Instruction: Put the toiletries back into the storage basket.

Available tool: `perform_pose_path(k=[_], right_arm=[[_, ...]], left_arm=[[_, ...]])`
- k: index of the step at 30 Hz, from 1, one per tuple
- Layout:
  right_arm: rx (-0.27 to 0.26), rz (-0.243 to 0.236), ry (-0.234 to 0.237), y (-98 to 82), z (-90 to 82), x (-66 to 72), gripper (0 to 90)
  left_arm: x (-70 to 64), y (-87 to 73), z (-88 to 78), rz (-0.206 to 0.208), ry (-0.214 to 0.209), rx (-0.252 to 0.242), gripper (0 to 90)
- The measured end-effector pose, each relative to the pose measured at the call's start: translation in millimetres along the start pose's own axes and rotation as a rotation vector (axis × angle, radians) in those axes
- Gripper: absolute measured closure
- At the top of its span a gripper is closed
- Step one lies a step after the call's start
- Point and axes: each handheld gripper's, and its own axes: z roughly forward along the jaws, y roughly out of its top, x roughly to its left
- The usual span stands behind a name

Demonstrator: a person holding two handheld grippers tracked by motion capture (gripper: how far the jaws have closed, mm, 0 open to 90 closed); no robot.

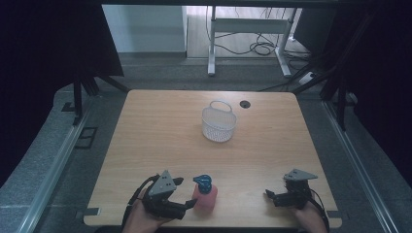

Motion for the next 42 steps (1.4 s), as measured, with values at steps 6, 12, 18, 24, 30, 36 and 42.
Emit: perform_pose_path(k=[6, 12, 18, 24, 30, 36, 42], right_arm=[[0.000, 0.000, 0.000, 0.0, 0.0, 0.0, 0.0], [0.000, 0.000, 0.000, 0.0, 0.0, 0.0, 0.0], [0.000, 0.000, 0.000, 0.1, 0.1, 0.1, 0.0], [0.000, 0.000, -0.001, 0.1, 0.1, 0.1, 0.0], [0.000, 0.000, 0.000, 0.2, 0.2, 0.1, 0.0], [0.000, 0.000, -0.001, 0.2, 0.2, 0.1, 0.0], [0.000, -0.001, -0.001, 0.3, 0.3, 0.1, 0.0]], left_arm=[[-1.2, 8.4, 6.4, 0.000, -0.007, -0.001, 23.0], [-1.2, 14.0, 13.4, -0.006, -0.028, -0.002, 25.9], [-2.7, 19.6, 21.0, 0.010, -0.034, 0.001, 29.1], [-4.4, 23.2, 27.1, 0.023, -0.033, 0.003, 32.2], [-6.7, 26.0, 30.8, 0.038, -0.040, 0.004, 37.8], [-8.4, 27.9, 34.8, 0.055, -0.038, 0.015, 44.5], [-9.3, 28.2, 34.2, 0.070, -0.027, 0.014, 52.1]])
